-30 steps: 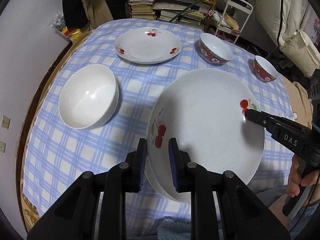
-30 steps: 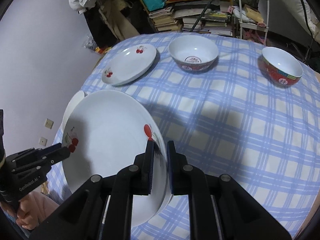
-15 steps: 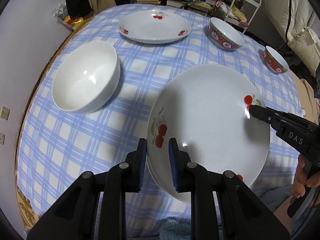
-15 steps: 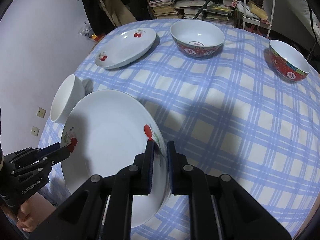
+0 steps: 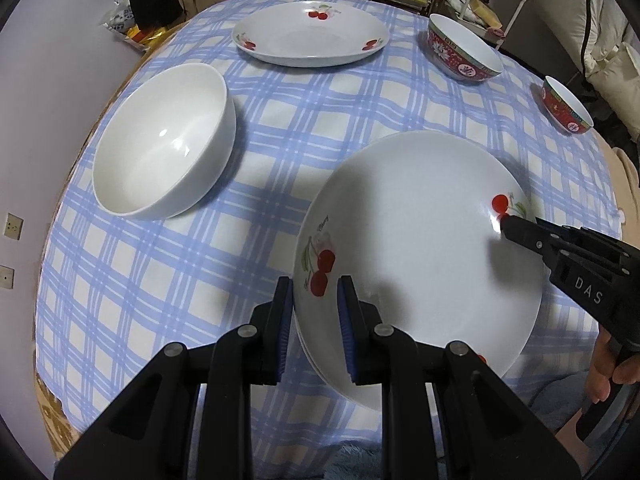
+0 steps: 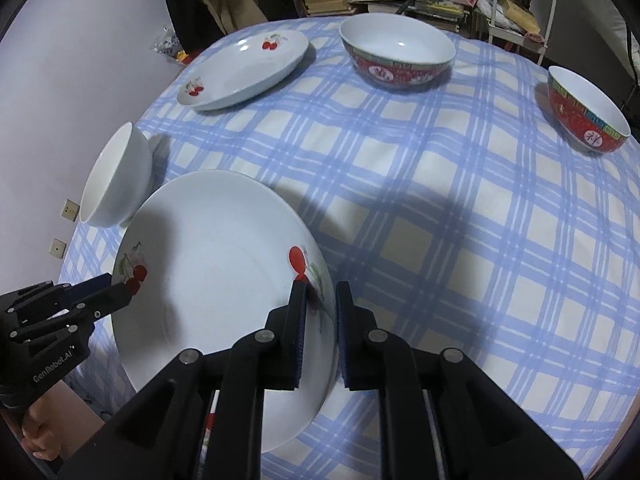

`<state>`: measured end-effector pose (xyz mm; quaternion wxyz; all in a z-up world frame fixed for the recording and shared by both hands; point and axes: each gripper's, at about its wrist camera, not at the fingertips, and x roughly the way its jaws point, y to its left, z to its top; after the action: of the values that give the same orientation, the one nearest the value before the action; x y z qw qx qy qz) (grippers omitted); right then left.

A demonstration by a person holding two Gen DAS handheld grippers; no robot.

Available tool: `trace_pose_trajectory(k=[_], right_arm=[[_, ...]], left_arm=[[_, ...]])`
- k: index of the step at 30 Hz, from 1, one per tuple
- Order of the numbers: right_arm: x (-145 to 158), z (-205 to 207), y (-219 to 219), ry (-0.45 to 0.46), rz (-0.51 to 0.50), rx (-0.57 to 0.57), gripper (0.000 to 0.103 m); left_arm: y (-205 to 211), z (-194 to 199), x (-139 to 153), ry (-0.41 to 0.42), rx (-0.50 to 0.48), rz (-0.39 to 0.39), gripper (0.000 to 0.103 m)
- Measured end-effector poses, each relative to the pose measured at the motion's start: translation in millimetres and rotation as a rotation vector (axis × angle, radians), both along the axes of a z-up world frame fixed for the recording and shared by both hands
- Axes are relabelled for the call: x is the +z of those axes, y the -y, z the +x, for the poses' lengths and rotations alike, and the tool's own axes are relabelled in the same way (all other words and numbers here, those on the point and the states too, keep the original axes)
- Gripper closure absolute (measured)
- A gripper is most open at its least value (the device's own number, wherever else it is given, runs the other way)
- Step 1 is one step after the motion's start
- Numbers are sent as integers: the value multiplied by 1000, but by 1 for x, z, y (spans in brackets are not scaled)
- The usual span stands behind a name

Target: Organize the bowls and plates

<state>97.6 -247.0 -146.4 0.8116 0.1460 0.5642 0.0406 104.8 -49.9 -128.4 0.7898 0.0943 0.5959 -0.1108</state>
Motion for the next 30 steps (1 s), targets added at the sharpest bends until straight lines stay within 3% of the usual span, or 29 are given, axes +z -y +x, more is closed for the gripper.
trace_pose_trajectory(k=[30], right_arm=[[-14,8,-7,-40,-21,23,86]], left_arm=[[3,7,-19,-48,-3,28,82]])
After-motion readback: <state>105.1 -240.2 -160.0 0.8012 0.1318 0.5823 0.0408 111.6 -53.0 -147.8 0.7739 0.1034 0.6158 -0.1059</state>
